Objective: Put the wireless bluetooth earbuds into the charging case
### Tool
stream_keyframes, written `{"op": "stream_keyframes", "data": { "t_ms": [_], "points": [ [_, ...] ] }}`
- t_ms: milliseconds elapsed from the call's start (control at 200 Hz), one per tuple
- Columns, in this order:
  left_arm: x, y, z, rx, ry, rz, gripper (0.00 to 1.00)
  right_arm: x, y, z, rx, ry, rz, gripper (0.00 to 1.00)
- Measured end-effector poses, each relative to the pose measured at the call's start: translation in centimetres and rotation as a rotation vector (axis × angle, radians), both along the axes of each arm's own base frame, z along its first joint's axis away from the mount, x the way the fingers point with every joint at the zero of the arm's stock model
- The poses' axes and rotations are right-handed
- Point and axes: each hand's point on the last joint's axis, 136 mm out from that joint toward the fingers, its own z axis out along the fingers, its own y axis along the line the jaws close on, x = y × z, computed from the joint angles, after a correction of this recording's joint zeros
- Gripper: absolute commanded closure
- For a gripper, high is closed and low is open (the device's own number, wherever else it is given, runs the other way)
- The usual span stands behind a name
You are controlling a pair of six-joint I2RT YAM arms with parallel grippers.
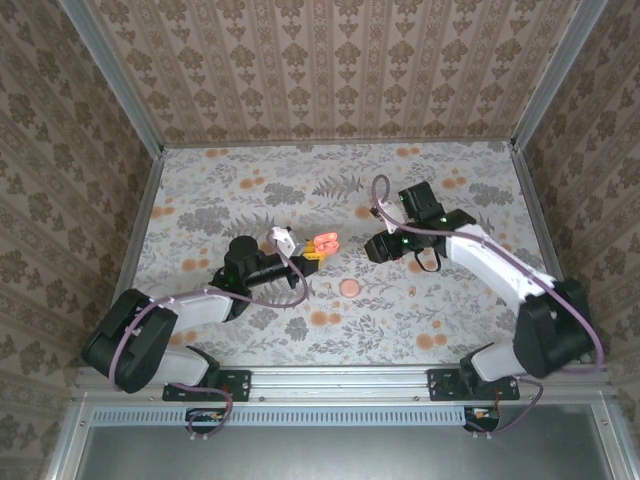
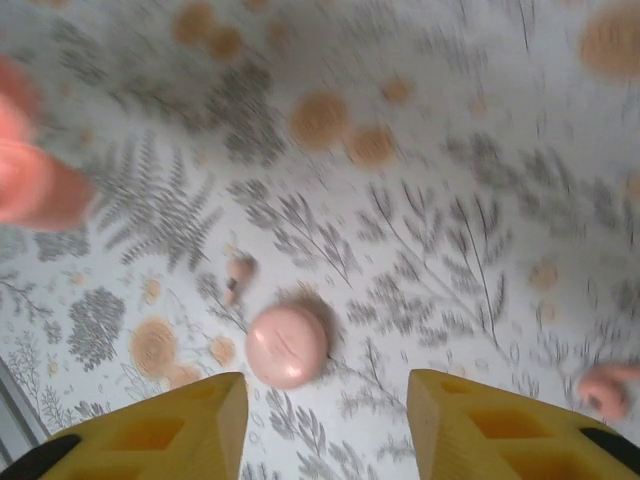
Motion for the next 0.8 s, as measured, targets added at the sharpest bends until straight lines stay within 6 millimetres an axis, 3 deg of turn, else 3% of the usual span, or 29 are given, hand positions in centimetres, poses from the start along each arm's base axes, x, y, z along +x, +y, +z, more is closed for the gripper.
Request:
{"op": "stream_keyframes", "data": {
  "t_ms": [145, 275, 555, 800],
  "points": [
    [0.5, 0.4, -0.6, 0.037, -0.012, 0.04, 0.81, 0.3, -2.4, -4.0, -0.143, 0.204, -0.062, 0.57],
    [0.6, 0.7, -0.9, 0.056, -0.039, 0.055, 0.81, 1.0, -3.9, -5.0, -0.23, 0.283, -0.097, 0.55],
    [0.5, 1.2, -1.4, 0.087, -0.062, 0.07, 0.81, 4.0, -3.7, -6.7, -0.27, 0.321, -0.109, 0.54],
    [0.7, 1.7, -1.2, 0.102, -0.075, 0.093, 0.81, 4.6, -4.0, -9.4, -0.293, 0.383, -0.113, 0.52]
  ]
}}
